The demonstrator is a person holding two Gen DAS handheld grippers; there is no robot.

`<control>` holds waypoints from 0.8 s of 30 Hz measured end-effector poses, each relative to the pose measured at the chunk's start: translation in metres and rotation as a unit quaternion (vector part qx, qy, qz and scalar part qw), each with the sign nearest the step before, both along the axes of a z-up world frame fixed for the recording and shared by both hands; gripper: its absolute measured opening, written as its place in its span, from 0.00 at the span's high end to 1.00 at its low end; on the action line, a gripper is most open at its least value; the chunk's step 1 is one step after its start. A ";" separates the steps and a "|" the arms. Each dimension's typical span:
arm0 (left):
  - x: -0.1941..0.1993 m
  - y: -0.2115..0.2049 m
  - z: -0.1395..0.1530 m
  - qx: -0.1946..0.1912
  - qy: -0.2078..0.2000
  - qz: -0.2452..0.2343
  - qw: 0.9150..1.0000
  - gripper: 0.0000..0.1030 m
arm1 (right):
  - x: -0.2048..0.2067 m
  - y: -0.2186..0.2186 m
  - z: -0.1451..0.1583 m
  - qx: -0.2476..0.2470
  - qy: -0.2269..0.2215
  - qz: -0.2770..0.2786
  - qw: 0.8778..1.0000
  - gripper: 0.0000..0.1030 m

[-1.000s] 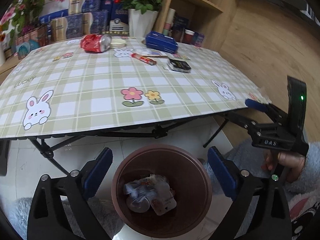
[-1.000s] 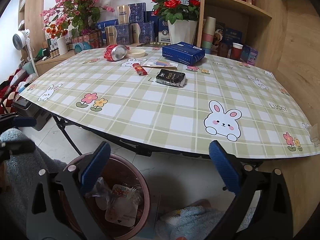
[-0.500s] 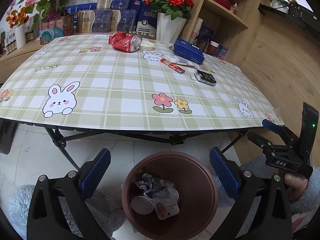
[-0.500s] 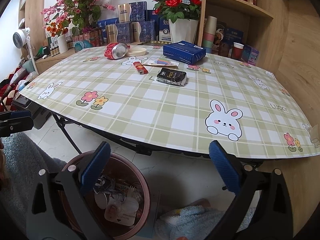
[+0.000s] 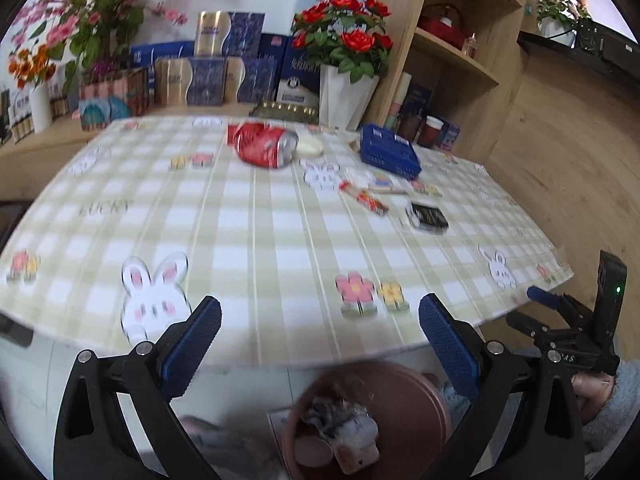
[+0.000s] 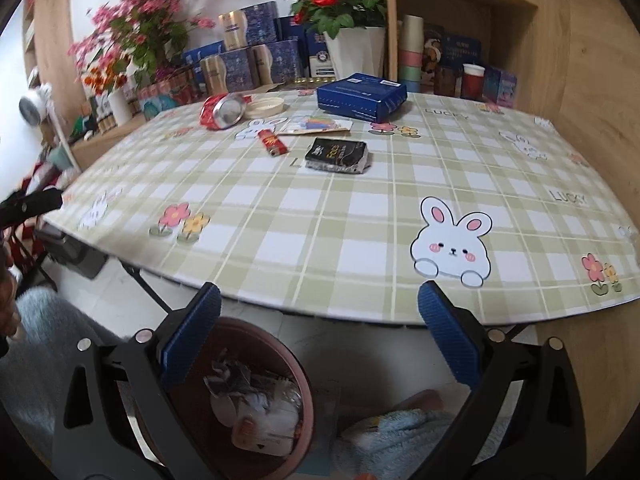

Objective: Collect trash
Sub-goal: 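Move both grippers back over the table items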

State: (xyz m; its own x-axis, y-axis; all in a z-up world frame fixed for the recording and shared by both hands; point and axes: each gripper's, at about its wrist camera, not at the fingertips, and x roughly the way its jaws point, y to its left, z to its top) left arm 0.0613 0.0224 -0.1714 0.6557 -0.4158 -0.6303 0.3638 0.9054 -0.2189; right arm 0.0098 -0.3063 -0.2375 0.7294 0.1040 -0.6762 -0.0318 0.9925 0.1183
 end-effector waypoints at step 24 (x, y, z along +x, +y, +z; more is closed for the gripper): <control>0.279 -0.100 -0.019 0.148 -0.019 -0.105 0.983 0.50 | 0.149 -0.038 -0.005 0.069 0.022 -0.020 0.997 0.05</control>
State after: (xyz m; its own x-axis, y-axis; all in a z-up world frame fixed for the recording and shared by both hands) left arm 0.3405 -0.0778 -0.1900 0.6002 -0.3463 -0.7210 0.5526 0.8313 0.0607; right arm 0.1588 -0.3443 -0.2427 0.7047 0.1690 -0.6891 0.0167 0.9670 0.2543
